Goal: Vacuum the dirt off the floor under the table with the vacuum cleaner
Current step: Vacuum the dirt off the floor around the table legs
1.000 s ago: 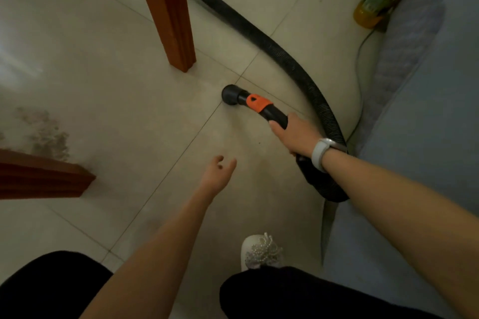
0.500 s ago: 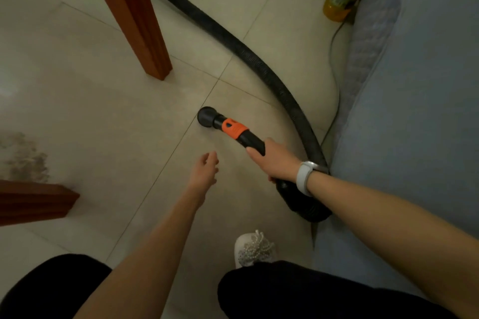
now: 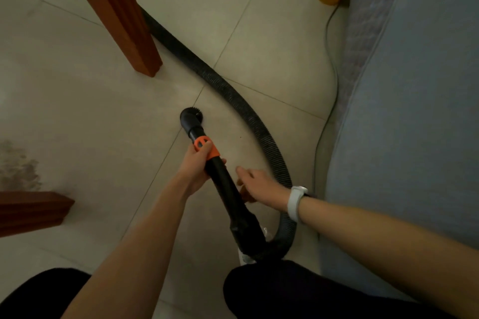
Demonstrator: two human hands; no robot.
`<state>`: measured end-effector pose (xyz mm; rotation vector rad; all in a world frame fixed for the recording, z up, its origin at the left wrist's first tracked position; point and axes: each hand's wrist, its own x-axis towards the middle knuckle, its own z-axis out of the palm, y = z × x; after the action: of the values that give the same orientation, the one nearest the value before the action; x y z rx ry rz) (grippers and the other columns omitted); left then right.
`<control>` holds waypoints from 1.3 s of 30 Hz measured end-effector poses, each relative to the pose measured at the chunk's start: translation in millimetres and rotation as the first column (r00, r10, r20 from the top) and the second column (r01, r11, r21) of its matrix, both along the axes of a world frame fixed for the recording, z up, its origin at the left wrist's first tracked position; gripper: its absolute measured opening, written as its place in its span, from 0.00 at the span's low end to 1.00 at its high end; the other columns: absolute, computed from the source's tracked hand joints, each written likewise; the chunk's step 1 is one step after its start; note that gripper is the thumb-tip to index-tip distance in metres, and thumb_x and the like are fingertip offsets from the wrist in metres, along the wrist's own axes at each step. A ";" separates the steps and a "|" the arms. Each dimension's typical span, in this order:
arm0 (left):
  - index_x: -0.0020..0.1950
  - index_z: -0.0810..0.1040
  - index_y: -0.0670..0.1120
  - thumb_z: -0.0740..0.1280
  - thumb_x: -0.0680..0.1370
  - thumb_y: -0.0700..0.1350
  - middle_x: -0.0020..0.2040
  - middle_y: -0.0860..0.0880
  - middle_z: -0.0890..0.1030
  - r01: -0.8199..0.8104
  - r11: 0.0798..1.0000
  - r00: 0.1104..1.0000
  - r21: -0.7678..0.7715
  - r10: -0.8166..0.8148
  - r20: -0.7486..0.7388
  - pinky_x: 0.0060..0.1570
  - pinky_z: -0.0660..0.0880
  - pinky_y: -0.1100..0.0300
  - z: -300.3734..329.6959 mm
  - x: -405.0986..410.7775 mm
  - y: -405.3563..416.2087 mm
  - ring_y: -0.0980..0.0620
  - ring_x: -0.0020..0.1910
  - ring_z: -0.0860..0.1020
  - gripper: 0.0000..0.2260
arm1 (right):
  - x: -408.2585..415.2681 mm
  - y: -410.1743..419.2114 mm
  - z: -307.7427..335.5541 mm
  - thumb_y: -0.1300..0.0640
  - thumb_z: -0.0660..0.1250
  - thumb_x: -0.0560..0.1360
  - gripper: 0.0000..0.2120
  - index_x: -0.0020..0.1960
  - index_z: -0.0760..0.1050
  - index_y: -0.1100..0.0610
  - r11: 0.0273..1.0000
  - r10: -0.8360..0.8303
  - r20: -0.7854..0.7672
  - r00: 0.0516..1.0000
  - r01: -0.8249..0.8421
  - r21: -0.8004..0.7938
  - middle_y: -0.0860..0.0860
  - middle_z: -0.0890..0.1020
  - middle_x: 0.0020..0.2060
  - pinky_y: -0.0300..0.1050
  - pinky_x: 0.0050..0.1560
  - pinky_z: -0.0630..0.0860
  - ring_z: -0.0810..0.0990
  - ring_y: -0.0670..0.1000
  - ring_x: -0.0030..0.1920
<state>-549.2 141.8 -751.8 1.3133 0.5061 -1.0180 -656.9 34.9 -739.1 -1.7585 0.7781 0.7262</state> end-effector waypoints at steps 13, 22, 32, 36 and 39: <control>0.61 0.65 0.41 0.56 0.82 0.47 0.40 0.43 0.73 0.288 0.904 0.864 0.317 -0.388 0.322 0.27 0.76 0.57 3.5 48.8 4.0 0.50 0.30 0.76 0.12 | 13.2 -60.2 -103.4 0.56 0.54 0.81 0.36 0.75 0.29 0.59 0.786 0.280 -0.177 0.943 -0.332 -0.522 0.57 0.37 0.76 0.53 0.75 0.51 0.44 0.56 0.77; 0.63 0.64 0.42 0.57 0.82 0.48 0.41 0.42 0.73 0.334 0.902 0.900 0.273 -0.391 0.193 0.29 0.76 0.57 -13.9 49.5 2.8 0.49 0.31 0.76 0.13 | 34.7 -68.2 -107.6 0.62 0.61 0.78 0.38 0.78 0.39 0.52 0.909 0.020 0.046 0.999 0.001 -0.418 0.61 0.62 0.70 0.48 0.63 0.70 0.70 0.61 0.63; 0.69 0.60 0.41 0.55 0.83 0.49 0.47 0.41 0.75 -0.035 0.999 0.990 0.013 0.036 -0.133 0.43 0.74 0.42 -34.0 13.6 3.3 0.41 0.42 0.80 0.18 | 67.2 -133.3 -71.9 0.64 0.58 0.77 0.26 0.75 0.60 0.61 0.793 0.072 0.205 0.976 0.069 -0.606 0.61 0.67 0.70 0.49 0.69 0.63 0.67 0.60 0.68; 0.73 0.56 0.40 0.55 0.83 0.48 0.63 0.37 0.69 -0.355 0.929 0.910 -0.106 0.318 -0.265 0.49 0.70 0.37 -24.3 23.4 -16.4 0.34 0.55 0.76 0.21 | 75.9 -79.5 -29.6 0.57 0.57 0.81 0.19 0.70 0.68 0.61 0.865 0.307 0.257 0.916 -0.156 -0.477 0.57 0.72 0.68 0.43 0.67 0.62 0.70 0.55 0.68; 0.74 0.54 0.36 0.52 0.84 0.48 0.70 0.34 0.63 -0.504 0.853 0.837 -0.139 0.442 -0.321 0.54 0.64 0.35 -6.3 28.8 -22.8 0.32 0.67 0.67 0.23 | 75.8 -44.4 0.7 0.46 0.57 0.80 0.22 0.72 0.65 0.53 0.786 0.527 0.243 0.814 -0.358 -0.504 0.51 0.73 0.67 0.46 0.62 0.69 0.73 0.52 0.64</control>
<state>-520.3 119.0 -758.1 0.7862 0.8642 -0.8080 -581.1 -9.5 -738.4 -2.4591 0.2511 0.5107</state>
